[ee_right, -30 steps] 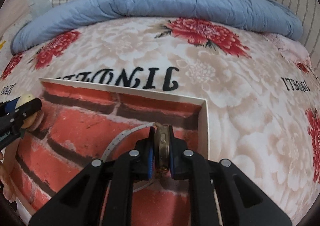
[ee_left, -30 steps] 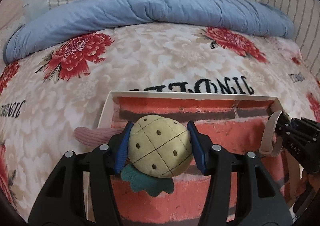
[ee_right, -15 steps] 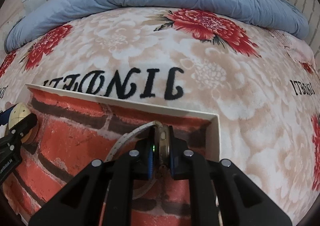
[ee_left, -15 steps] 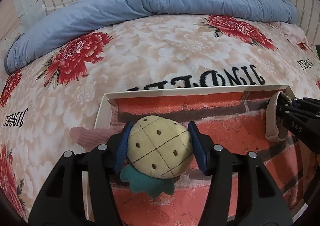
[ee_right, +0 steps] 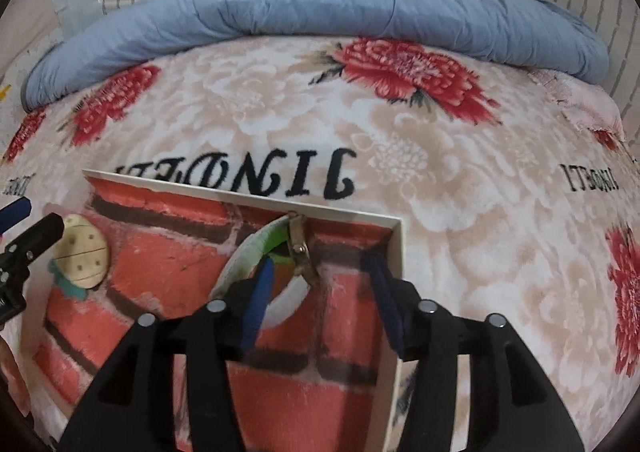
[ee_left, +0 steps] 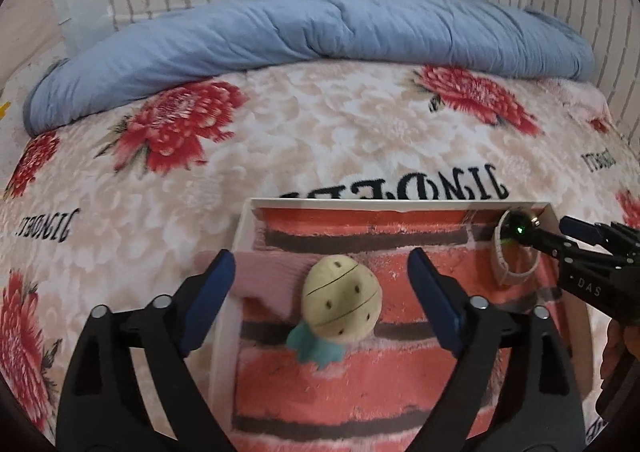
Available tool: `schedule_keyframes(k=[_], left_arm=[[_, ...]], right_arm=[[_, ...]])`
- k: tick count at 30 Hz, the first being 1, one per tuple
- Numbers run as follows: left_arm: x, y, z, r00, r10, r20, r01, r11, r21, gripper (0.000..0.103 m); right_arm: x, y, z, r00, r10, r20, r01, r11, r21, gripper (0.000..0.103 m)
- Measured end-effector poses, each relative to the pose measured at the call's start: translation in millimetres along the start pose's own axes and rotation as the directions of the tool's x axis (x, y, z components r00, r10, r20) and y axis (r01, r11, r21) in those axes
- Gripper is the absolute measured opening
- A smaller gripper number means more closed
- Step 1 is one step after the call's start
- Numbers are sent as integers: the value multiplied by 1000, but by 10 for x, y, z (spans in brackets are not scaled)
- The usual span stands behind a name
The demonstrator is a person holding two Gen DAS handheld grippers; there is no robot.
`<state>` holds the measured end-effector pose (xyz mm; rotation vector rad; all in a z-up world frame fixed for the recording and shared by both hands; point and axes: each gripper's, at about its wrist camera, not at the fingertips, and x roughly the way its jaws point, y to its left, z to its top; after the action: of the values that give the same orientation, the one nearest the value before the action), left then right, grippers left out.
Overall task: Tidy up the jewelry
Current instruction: 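Open the left tool over the tray while the right tool releases the watch inside, then withdraw both tools from the tray back toward the remaining jewelry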
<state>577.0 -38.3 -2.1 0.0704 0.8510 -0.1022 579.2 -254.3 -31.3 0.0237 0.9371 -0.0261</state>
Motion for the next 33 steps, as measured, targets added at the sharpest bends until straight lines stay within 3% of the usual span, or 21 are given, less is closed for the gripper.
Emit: schedule_keyframes(k=[3, 10, 17, 21, 28, 33], left_arm=[[-275, 125, -67, 999, 11, 36, -10, 1000, -27, 98], [-810, 317, -335, 998, -9, 62, 13, 997, -71, 98], [-1356, 479, -690, 994, -6, 105, 18, 993, -119, 98], [-1677, 535, -954, 988, 18, 151, 2, 992, -129, 98], [-2224, 538, -1569, 974, 40, 224, -13, 993, -118, 98], [-2447, 493, -2105, 970, 54, 238, -26, 993, -118, 98]], right_arm=[[-235, -25, -61, 999, 12, 36, -13, 1000, 7, 64], [-740, -37, -342, 996, 34, 86, -34, 999, -2, 77], [-1210, -63, -761, 989, 41, 142, -42, 999, 7, 79], [-1573, -81, -1058, 975, 33, 219, -35, 999, 3, 89], [-2160, -100, -1664, 948, 51, 313, -48, 999, -17, 90], [-2341, -101, -2193, 944, 58, 323, -48, 998, -40, 90]])
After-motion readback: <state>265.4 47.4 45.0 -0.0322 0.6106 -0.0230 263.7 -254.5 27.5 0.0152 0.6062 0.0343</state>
